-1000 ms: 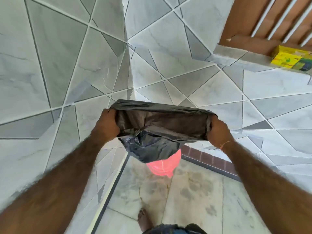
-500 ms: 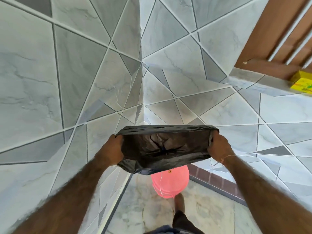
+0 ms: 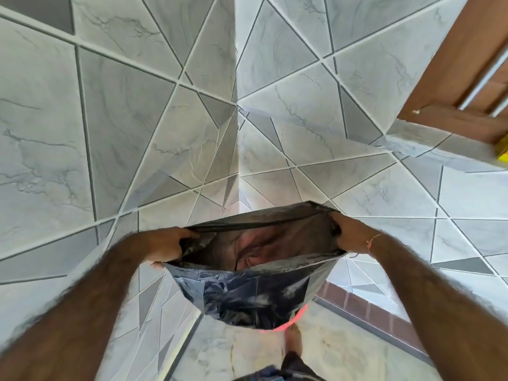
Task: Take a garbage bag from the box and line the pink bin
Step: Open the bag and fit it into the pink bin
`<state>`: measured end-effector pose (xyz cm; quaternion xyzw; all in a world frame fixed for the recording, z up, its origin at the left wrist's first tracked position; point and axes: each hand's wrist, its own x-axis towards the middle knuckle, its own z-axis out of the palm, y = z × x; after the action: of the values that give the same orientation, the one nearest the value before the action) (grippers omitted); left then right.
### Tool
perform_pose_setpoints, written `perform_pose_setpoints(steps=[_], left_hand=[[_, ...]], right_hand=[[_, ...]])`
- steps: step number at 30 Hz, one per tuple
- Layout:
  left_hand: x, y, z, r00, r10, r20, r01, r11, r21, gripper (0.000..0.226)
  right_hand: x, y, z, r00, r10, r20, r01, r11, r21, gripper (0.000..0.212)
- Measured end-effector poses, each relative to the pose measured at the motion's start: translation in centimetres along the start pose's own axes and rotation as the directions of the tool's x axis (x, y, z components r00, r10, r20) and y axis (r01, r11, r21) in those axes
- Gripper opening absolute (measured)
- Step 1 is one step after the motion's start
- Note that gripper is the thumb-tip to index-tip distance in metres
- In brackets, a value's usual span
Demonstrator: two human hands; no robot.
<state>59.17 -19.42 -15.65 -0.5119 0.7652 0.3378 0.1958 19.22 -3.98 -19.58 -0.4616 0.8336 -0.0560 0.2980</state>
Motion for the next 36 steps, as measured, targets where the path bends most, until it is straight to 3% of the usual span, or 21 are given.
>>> perform_pose_setpoints(steps=[6,9,14,20,36], left_hand=[[1.0,2.2,2.8,0.998,0.062,0.026,-0.06,0.997,-0.047,0.064],[1.6,3.8,4.9,0.993,0.093,-0.069,-0.094,0.996,-0.009,0.052],[3.6,5.1,8.3,0.977,0.097,-0.19,-0.122,0.985,-0.122,0.046],[6.9,7.0,11.2,0.963,-0.004,-0.268,-0.055,0.976,-0.213,0.044],[14.2,11.4,17.1,0.954,-0.267,-0.14,0.218,0.932,-0.289,0.052]], right_hand=[[-2.0,-2.2,-0.9,0.999,-0.033,-0.041,0.031,0.998,-0.047,0.087],[-1.8,-1.4,0.2,0.996,-0.026,-0.084,0.025,1.0,-0.017,0.08],[-0.7,1.4,2.8,0.987,0.042,-0.153,-0.029,0.996,0.086,0.082],[0.6,4.8,4.9,0.984,0.095,-0.149,-0.079,0.991,0.111,0.084],[10.8,9.5,10.9,0.98,0.046,0.192,-0.051,0.998,0.022,0.091]])
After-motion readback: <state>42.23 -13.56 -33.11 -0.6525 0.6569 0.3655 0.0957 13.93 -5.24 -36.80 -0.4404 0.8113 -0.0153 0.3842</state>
